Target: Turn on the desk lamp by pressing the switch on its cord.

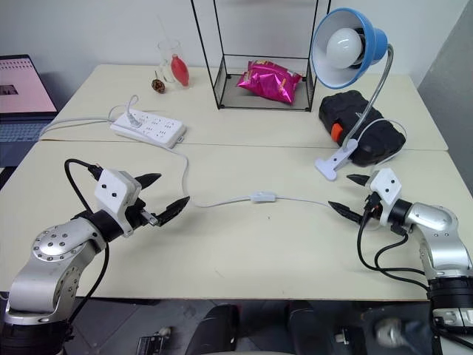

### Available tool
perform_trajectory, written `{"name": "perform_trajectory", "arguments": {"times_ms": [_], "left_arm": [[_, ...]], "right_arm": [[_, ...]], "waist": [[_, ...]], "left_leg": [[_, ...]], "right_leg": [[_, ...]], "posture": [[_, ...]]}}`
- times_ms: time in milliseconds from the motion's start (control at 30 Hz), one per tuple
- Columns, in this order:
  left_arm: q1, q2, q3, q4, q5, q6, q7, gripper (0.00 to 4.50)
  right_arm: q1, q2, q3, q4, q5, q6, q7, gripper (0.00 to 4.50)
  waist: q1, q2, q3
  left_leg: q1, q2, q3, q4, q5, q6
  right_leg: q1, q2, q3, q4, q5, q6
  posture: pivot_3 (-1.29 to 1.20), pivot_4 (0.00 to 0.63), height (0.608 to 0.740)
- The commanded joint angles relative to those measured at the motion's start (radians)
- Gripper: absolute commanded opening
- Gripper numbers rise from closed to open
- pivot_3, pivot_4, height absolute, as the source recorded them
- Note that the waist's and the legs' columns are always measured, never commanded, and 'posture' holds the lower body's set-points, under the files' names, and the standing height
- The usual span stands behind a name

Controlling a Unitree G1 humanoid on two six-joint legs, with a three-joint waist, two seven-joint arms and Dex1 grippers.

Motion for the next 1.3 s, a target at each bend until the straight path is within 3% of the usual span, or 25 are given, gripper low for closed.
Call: {"name": "perform_trajectory", "arguments": {"times_ms": [33, 567, 800, 1133, 1300], "left_arm": [[-0.006, -0.002, 0.035, -0.022, -0.026, -0.03, -0.017, 4.41], [-0.062, -0.003, 0.027, -0.003, -0.053, -0.023, -0.049, 4.41], [-0.156, -0.015, -0.074, 0.065, -0.091, 0.009, -0.147, 4.41], [-0.48, -0.113, -0.29, 0.477, -0.101, 0.069, -0.415, 4.41], [-0.618, -0.185, -0.371, 0.733, -0.033, 0.007, -0.512, 4.41]], "right_arm": [[-0.023, -0.003, -0.028, -0.011, 0.008, -0.028, 0.009, 4.5], [-0.003, 0.031, -0.018, -0.156, 0.052, 0.138, -0.026, 4.5], [0.049, 0.034, -0.014, -0.29, 0.064, 0.234, -0.059, 4.5], [0.123, 0.025, 0.0, -0.648, 0.153, 0.605, -0.188, 4.5], [0.155, 0.036, 0.004, -0.712, 0.153, 0.651, -0.249, 4.5]], "waist": [[0.0, 0.0, 0.0], [0.0, 0.0, 0.0], [0.001, 0.0, 0.0], [0.001, 0.0, 0.0], [0.0, 0.0, 0.0]], "left_leg": [[0.0, 0.0, 0.0, 0.0, 0.0, 0.0], [0.0, 0.0, 0.0, 0.0, 0.0, 0.0], [0.0, -0.001, 0.0, 0.0, 0.0, 0.0], [-0.001, -0.001, -0.002, 0.001, 0.0, 0.0], [-0.001, -0.001, -0.002, 0.0, 0.0, 0.0]], "right_leg": [[0.0, 0.0, 0.0, 0.0, 0.0, 0.0], [0.0, 0.0, 0.0, 0.0, 0.0, 0.0], [0.0, 0.0, 0.0, 0.0, 0.0, 0.0], [0.0, 0.002, -0.001, 0.0, 0.0, 0.001], [0.0, 0.002, -0.001, 0.0, 0.0, 0.001]], "posture": [[0.0, 0.15, 0.74], [0.0, 0.15, 0.74], [0.0, 0.15, 0.74], [0.0, 0.15, 0.74], [0.0, 0.15, 0.74]]}}
